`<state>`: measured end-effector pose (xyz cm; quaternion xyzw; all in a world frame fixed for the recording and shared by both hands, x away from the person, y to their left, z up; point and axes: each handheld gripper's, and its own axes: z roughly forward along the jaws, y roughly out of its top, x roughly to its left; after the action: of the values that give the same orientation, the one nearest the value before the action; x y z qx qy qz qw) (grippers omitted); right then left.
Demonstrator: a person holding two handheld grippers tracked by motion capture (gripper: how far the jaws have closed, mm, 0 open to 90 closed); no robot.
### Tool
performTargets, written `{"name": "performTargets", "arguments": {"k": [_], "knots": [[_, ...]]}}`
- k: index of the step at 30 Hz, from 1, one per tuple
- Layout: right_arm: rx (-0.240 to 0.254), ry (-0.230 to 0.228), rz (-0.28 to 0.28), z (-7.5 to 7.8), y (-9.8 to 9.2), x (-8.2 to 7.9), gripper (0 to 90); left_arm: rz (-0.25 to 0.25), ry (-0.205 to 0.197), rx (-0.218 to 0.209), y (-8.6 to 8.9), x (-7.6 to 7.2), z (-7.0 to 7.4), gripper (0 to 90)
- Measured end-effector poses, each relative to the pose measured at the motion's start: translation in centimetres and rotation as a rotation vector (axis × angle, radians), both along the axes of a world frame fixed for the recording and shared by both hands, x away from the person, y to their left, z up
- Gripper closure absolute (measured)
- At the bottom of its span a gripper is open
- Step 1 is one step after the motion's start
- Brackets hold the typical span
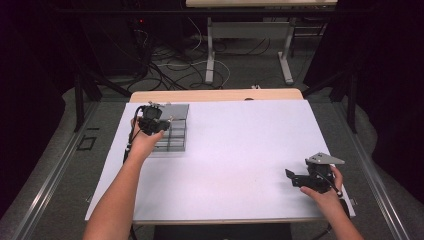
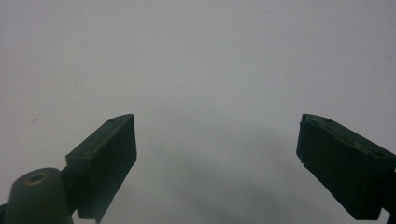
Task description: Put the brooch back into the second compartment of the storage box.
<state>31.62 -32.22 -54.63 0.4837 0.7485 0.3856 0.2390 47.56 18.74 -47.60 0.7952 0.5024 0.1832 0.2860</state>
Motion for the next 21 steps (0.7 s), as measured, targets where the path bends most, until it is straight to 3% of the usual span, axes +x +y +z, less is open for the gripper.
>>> {"name": "performTargets", "arguments": {"k": [7,21], "knots": [[0.001,0.002,-0.004,0.0,0.0,0.0,11.6,-0.001,-0.030,0.041,0.4,0.5,-0.6,79.3],[-0.007,0.002,-0.009,-0.1,0.0,0.0,11.6,-0.010,-0.039,0.074,1.1,1.2,-1.9,79.3]]}}
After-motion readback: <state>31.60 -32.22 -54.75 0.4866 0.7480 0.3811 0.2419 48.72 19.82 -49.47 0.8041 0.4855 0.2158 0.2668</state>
